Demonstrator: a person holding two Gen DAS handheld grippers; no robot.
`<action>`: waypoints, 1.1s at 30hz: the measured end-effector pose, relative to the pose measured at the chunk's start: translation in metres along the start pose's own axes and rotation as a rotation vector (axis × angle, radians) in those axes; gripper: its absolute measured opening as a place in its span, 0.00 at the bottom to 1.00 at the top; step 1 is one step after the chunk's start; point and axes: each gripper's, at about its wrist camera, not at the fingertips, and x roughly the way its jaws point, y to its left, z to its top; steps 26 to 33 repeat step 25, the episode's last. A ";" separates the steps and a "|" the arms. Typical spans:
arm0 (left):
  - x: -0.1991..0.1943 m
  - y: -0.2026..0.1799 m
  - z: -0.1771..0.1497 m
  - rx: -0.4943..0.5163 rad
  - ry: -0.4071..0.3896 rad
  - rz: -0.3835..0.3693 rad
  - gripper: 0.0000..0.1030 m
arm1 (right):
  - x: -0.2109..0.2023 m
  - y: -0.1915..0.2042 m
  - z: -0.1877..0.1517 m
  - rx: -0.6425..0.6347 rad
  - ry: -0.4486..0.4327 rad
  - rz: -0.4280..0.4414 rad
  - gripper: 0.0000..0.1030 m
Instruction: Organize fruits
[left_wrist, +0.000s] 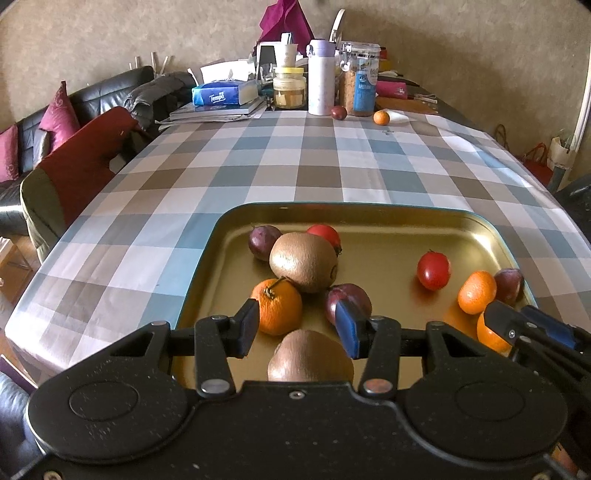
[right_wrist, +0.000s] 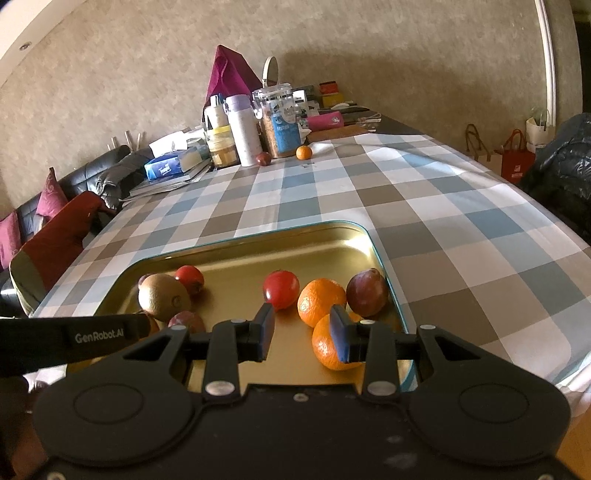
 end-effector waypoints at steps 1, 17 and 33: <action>-0.001 0.000 -0.001 0.000 -0.001 -0.001 0.53 | -0.002 0.000 -0.001 -0.003 -0.004 -0.001 0.35; -0.016 -0.006 -0.014 0.021 -0.013 -0.020 0.53 | -0.026 -0.001 -0.014 -0.010 -0.036 -0.003 0.35; -0.019 -0.009 -0.017 0.033 -0.019 -0.029 0.53 | -0.029 -0.004 -0.016 -0.001 -0.038 -0.015 0.35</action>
